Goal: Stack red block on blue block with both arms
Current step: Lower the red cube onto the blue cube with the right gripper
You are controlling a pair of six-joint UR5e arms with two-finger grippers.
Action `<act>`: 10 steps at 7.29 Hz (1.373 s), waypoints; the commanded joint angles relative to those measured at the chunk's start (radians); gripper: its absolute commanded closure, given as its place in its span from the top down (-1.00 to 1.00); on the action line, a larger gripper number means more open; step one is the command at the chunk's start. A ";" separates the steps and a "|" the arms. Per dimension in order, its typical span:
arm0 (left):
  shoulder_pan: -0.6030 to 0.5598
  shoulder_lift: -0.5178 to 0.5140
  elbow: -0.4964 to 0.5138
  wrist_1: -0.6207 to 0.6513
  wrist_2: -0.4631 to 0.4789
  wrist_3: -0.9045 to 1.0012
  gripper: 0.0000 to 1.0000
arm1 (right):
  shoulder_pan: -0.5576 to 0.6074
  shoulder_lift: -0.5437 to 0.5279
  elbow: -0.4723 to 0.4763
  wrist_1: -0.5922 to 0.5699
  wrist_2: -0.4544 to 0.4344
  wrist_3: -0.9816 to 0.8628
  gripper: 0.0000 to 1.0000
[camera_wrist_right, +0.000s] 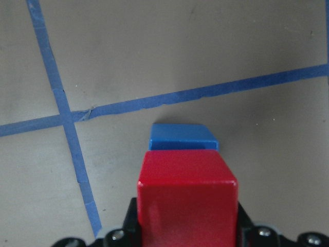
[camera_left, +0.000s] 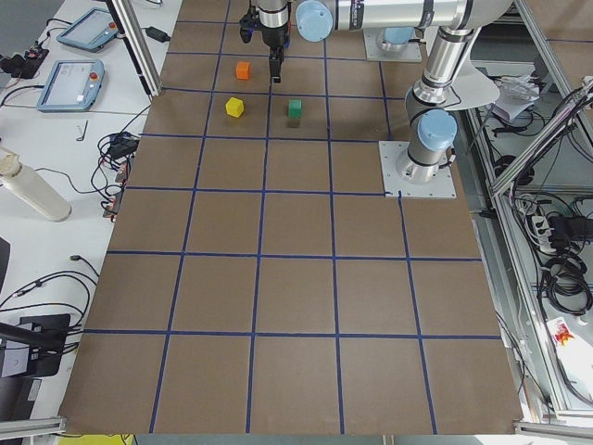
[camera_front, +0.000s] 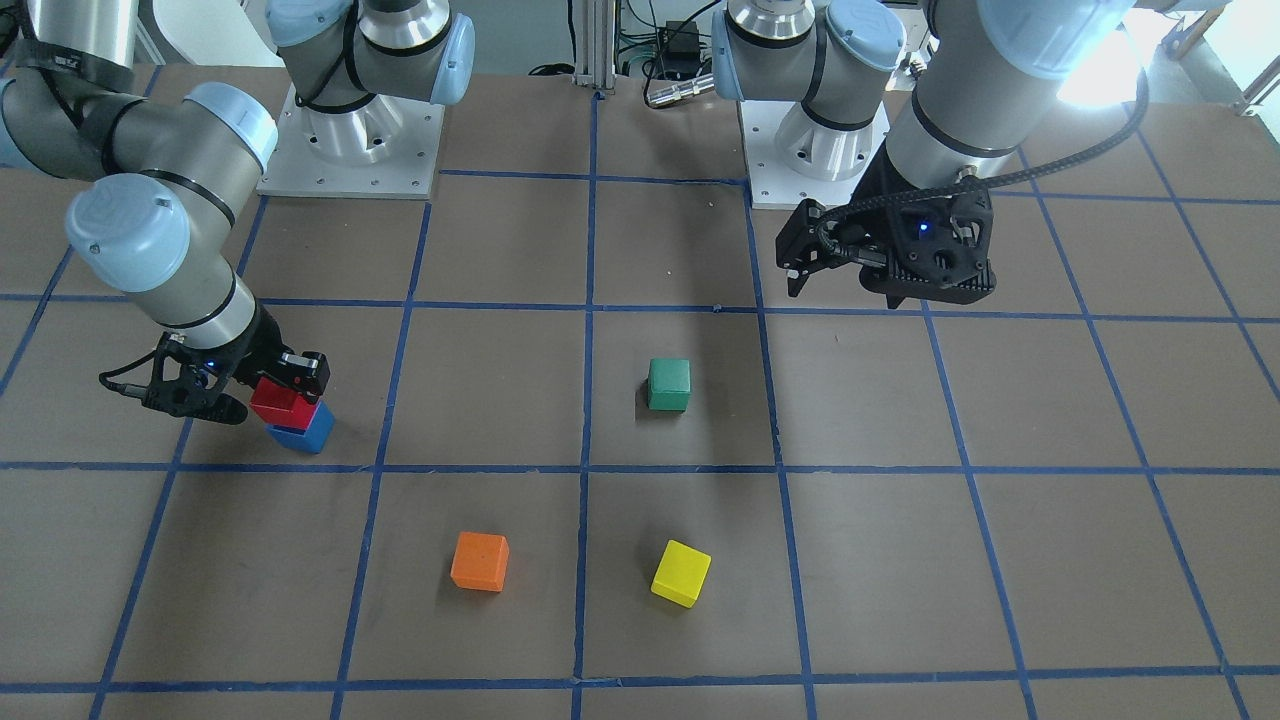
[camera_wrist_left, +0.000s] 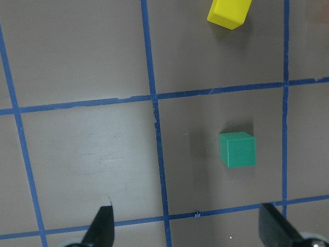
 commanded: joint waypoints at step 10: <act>0.000 0.002 0.000 0.000 0.000 0.000 1.00 | 0.000 0.017 0.002 -0.056 -0.002 -0.002 0.19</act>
